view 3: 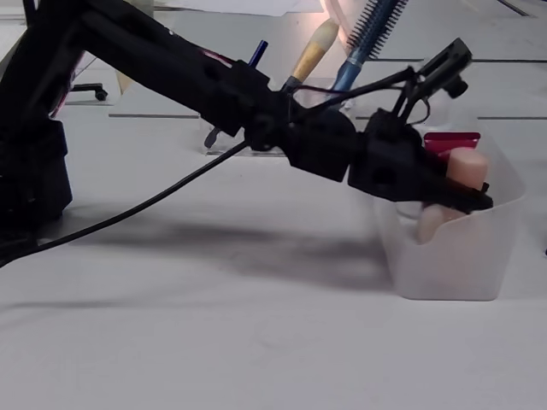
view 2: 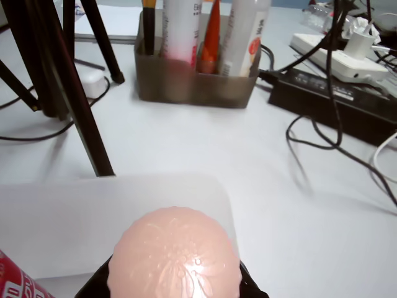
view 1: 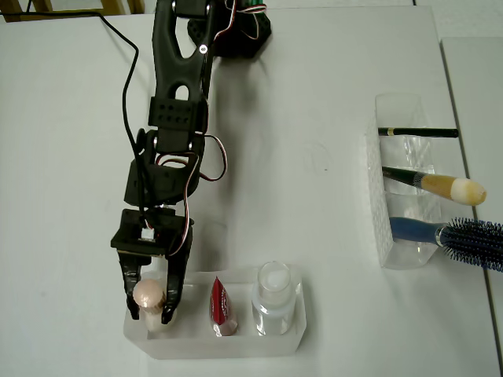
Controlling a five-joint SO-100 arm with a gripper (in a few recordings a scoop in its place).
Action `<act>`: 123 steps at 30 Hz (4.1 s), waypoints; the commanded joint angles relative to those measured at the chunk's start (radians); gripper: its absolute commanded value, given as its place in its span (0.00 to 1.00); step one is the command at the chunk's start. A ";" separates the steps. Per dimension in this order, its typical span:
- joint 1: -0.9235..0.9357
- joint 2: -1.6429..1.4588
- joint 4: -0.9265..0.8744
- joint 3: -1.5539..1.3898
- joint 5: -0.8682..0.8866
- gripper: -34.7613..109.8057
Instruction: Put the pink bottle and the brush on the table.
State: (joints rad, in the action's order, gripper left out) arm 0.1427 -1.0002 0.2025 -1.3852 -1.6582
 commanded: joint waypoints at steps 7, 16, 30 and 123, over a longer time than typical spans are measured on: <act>-0.032 -0.301 -0.087 -0.020 -0.012 0.24; -0.034 -0.469 -0.179 -0.097 -0.017 0.24; -0.014 -0.842 -0.215 -0.479 -0.020 0.24; 0.930 -1.241 0.325 -1.525 -0.006 0.24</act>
State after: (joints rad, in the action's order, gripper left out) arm 1.0661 -2.2396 0.4633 -2.8962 -1.6598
